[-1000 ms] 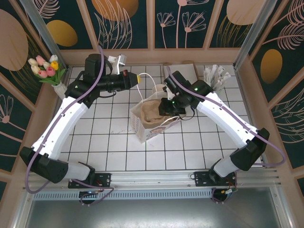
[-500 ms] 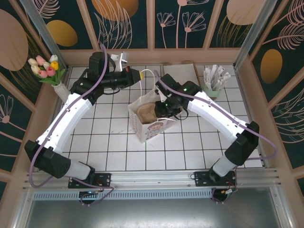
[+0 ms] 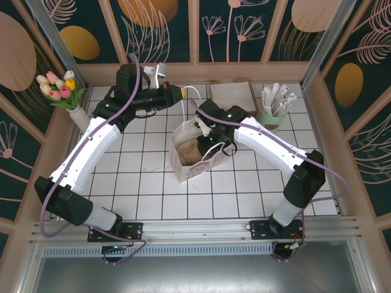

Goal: Pack the takeout coffee

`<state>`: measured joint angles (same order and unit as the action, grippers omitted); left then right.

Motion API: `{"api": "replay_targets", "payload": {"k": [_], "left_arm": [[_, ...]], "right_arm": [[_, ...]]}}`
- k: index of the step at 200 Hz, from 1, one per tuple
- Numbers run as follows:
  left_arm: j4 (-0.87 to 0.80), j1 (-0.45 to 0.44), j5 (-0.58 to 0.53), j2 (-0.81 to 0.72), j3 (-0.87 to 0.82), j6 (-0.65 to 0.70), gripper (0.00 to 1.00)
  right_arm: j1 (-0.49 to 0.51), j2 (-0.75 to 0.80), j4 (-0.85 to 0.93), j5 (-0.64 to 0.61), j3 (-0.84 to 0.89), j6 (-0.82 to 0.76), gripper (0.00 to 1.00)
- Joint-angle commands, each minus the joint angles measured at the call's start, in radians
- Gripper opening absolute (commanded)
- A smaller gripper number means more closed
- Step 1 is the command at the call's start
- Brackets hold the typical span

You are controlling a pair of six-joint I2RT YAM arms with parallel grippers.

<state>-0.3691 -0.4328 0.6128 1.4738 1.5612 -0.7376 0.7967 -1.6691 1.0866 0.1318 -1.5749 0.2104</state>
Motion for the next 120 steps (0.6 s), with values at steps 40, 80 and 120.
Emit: {"api": "replay_targets", "payload": {"k": [40, 80, 120], "left_arm": [[0.081, 0.005, 0.073, -0.096, -0.030, 0.116, 0.28], [0.096, 0.005, -0.030, -0.304, -0.154, 0.288, 0.67], [0.277, 0.002, -0.014, -0.493, -0.410, 0.338, 0.95]], "right_arm": [[0.001, -0.055, 0.098, 0.029, -0.085, 0.028, 0.23], [-0.004, -0.063, 0.095, 0.050, -0.086, 0.046, 0.22], [-0.007, -0.072, 0.101, 0.045, -0.098, 0.075, 0.22]]}}
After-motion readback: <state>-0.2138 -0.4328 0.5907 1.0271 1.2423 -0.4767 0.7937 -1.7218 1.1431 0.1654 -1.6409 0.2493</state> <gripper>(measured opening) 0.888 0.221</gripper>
